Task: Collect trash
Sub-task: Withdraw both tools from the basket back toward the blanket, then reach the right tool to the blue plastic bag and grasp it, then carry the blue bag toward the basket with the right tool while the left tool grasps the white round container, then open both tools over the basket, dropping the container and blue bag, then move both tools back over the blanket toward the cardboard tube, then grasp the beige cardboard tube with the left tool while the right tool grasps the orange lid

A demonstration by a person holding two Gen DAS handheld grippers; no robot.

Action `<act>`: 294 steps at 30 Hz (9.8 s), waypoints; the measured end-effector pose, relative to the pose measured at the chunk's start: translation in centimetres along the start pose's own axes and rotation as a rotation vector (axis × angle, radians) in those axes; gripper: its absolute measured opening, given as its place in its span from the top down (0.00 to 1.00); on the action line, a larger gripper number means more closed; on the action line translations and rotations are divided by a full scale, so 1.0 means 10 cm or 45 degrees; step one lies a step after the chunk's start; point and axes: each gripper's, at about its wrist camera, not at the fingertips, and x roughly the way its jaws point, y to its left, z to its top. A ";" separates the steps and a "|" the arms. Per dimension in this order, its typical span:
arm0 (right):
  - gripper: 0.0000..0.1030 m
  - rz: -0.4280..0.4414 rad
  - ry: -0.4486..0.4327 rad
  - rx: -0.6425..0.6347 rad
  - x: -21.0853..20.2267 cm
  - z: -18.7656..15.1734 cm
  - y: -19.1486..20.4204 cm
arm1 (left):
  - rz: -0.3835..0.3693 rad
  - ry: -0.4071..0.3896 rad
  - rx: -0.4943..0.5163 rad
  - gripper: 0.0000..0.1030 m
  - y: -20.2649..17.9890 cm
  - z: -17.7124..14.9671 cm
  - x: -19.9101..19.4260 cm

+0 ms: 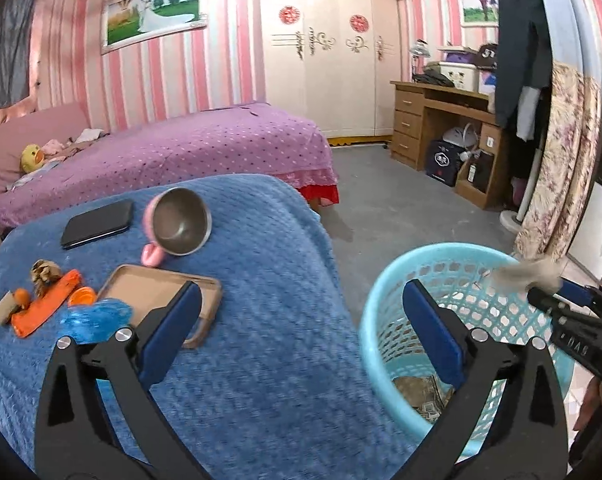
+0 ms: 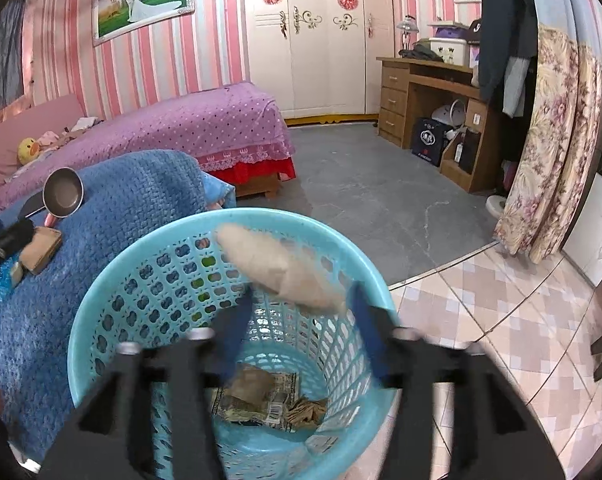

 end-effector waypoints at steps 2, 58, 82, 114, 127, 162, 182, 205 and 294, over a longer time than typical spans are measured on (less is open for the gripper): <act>0.27 -0.008 -0.019 0.004 -0.03 0.02 0.04 | 0.021 -0.005 -0.015 0.05 0.11 0.02 -0.05; 0.05 0.350 -0.051 -0.396 -0.16 -0.13 3.45 | 0.487 0.109 -0.391 0.05 3.56 -0.76 -0.74; 0.91 0.452 -0.126 -0.304 -0.25 0.11 2.85 | 0.397 0.129 -0.409 0.05 3.22 -0.68 -0.56; 0.91 0.503 -0.154 -0.226 -0.21 0.08 2.49 | 0.296 0.179 -0.347 0.05 2.55 -0.58 -0.23; 0.91 0.414 -0.165 -0.098 -0.15 0.16 1.70 | 0.113 0.352 -0.205 0.09 1.61 -0.44 0.43; 0.91 0.234 -0.177 -0.093 -0.26 0.11 0.89 | 0.097 0.107 -0.181 0.41 1.20 -0.45 -0.21; 0.91 0.015 -0.157 -0.113 -0.22 0.07 0.00 | -0.136 0.074 -0.036 0.41 -0.04 -0.25 -0.05; 0.91 0.039 -0.160 0.022 -0.16 0.02 -0.27 | -0.162 0.136 -0.020 0.13 -0.49 -0.12 0.32; 0.05 0.238 -0.047 -0.341 0.19 0.18 3.51 | 0.372 0.313 -0.376 0.05 4.30 -0.73 0.00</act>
